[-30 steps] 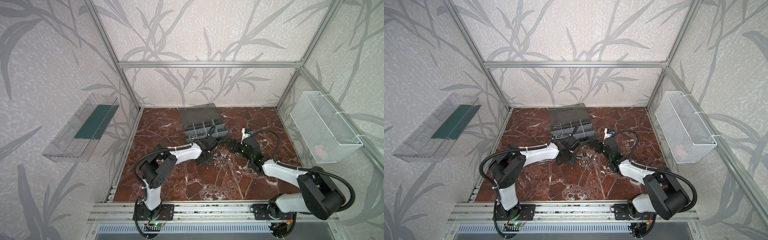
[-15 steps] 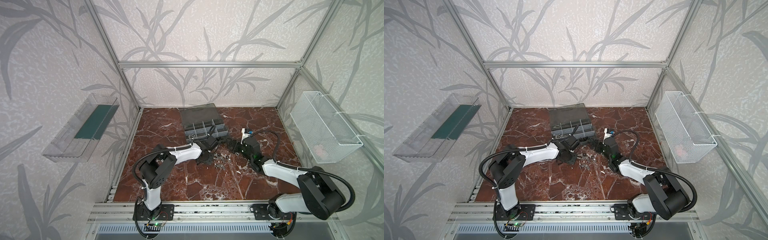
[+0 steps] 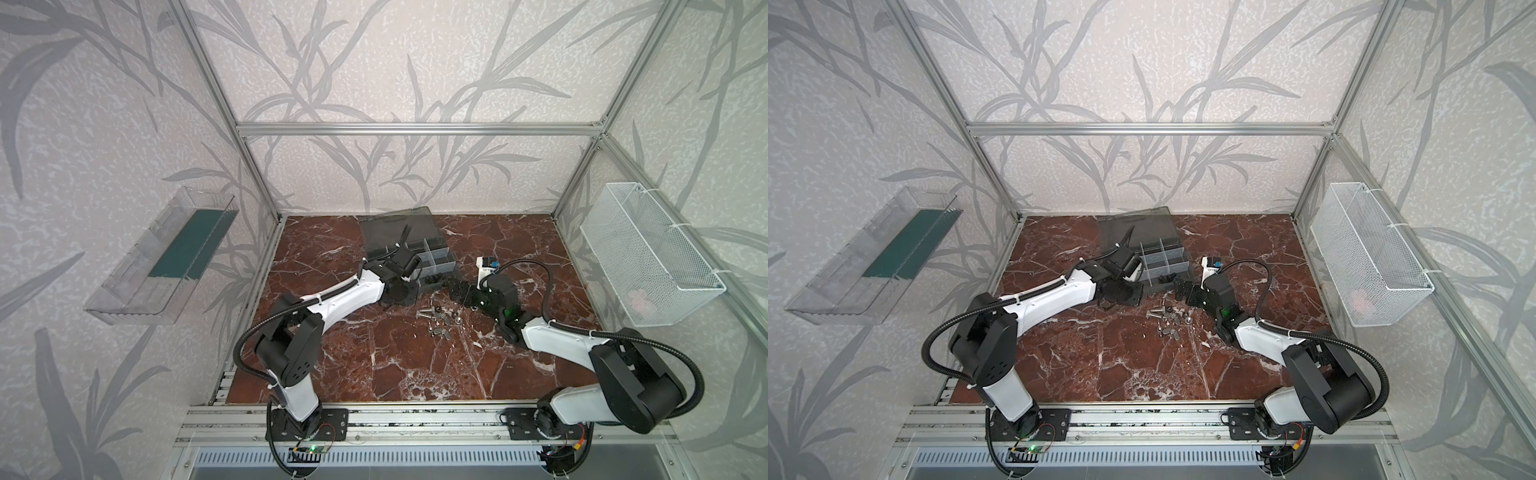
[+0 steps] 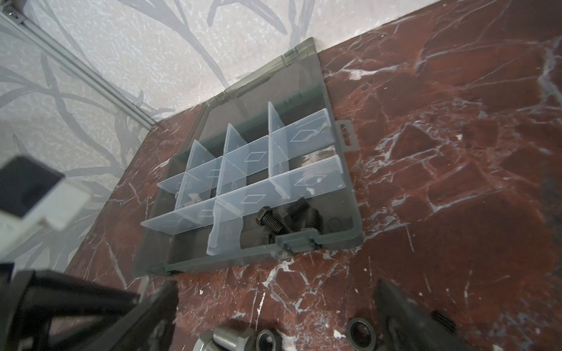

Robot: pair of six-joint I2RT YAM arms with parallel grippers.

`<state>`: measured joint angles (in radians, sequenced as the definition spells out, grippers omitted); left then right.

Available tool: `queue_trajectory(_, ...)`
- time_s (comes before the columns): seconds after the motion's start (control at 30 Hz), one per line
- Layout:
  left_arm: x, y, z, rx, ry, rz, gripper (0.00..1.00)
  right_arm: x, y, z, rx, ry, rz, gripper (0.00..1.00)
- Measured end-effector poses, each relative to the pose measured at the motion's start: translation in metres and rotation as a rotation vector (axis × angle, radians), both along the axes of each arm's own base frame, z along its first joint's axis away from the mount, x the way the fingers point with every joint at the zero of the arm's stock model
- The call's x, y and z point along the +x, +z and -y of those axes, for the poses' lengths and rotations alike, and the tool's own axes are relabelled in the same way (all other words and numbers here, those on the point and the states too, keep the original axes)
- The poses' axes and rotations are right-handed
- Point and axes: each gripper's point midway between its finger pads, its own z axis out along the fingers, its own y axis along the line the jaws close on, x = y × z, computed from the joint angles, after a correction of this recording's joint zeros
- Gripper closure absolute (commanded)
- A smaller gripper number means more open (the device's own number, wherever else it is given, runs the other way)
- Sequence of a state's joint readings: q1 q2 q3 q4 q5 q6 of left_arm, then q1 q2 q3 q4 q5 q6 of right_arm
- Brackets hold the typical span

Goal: Sort the screws and nuts into containers
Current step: 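Lower the left gripper onto a silver wing nut and close on it, then lift the wing nut and carry it over the wing-nut compartment with the left gripper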

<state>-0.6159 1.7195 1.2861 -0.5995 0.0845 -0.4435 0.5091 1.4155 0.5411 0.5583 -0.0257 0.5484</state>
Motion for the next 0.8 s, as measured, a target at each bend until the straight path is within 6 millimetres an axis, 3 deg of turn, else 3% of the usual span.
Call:
queue_trajectory(0.27, 0.047, 0.054, -0.049, -0.068, 0.128, 0.083, 0.86, -0.016, 0.025, -0.055, -0.030, 0.204, 0.107, 0.01)
queue_trajectory(0.43, 0.070, 0.075, -0.061, -0.087, 0.156, 0.126, 0.86, -0.025, 0.026, -0.076, -0.062, 0.292, 0.141, 0.01)
queue_trajectory(0.53, 0.084, 0.069, -0.061, -0.104, 0.159, 0.111, 0.85, -0.031, 0.029, -0.089, -0.090, 0.337, 0.160, 0.01)
queue_trajectory(0.8, 0.099, 0.012, -0.065, -0.107, 0.165, -0.024, 0.86, -0.035, 0.033, -0.098, -0.123, 0.370, 0.185, 0.01)
